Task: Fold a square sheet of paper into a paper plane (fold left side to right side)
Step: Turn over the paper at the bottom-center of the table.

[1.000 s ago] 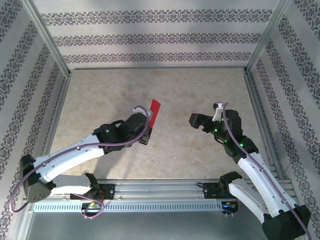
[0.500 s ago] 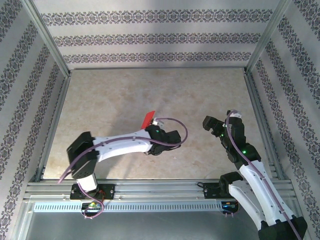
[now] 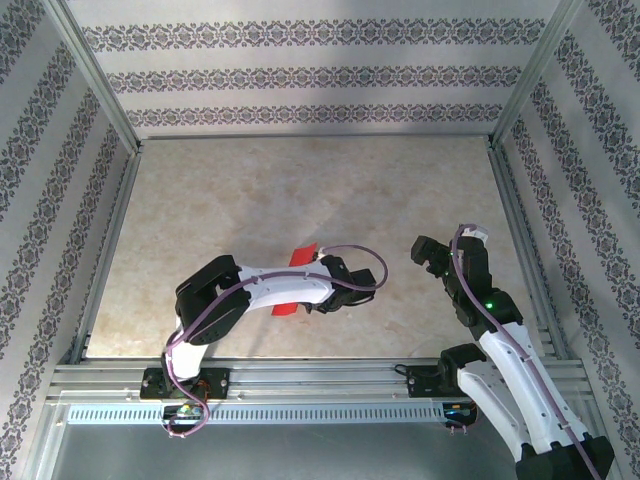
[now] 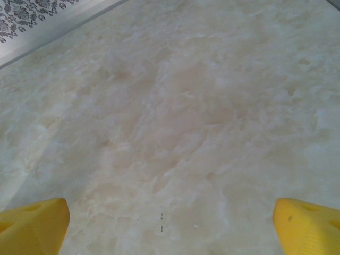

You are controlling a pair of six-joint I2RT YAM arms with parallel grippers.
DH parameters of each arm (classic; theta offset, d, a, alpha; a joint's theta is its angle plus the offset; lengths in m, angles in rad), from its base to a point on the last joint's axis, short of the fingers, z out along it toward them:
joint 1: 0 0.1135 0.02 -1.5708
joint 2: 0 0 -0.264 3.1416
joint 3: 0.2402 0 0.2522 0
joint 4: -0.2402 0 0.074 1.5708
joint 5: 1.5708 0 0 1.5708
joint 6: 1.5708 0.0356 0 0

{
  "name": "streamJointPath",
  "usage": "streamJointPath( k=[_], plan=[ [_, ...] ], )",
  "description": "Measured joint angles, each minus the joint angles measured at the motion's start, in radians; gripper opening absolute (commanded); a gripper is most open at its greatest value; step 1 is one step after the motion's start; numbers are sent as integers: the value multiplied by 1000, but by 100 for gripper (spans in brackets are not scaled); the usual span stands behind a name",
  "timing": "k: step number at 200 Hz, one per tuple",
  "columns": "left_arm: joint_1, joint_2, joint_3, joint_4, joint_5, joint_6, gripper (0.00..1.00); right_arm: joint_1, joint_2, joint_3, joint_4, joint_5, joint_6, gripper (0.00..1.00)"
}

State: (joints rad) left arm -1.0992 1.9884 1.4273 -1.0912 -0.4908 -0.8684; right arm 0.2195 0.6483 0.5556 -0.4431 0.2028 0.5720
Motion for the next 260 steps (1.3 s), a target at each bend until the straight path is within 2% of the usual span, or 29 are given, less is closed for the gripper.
streamJointPath(
  k=[65, 76, 116, 159, 201, 229, 260],
  plan=[
    [37, 0, -9, 200, 195, 3, 17, -2, 8, 0, -3, -2, 0, 98],
    [49, -1, -24, 240, 230, 4, 24, -2, 9, 0, -3, -6, -1, 98],
    [100, -32, -96, 382, 371, 4, 37, -13, 24, 0, -4, -50, -21, 98],
    [145, -152, -175, 556, 500, 19, 47, -45, 101, 72, -56, -196, -60, 96],
    [219, -327, -311, 740, 605, 38, 49, -61, 198, 151, -81, -364, -39, 83],
    [290, -475, -460, 885, 658, 65, 49, -61, 261, 152, -67, -525, 7, 73],
    [348, -656, -645, 1041, 687, 91, 49, -39, 352, 151, 18, -682, 61, 69]
  ],
)
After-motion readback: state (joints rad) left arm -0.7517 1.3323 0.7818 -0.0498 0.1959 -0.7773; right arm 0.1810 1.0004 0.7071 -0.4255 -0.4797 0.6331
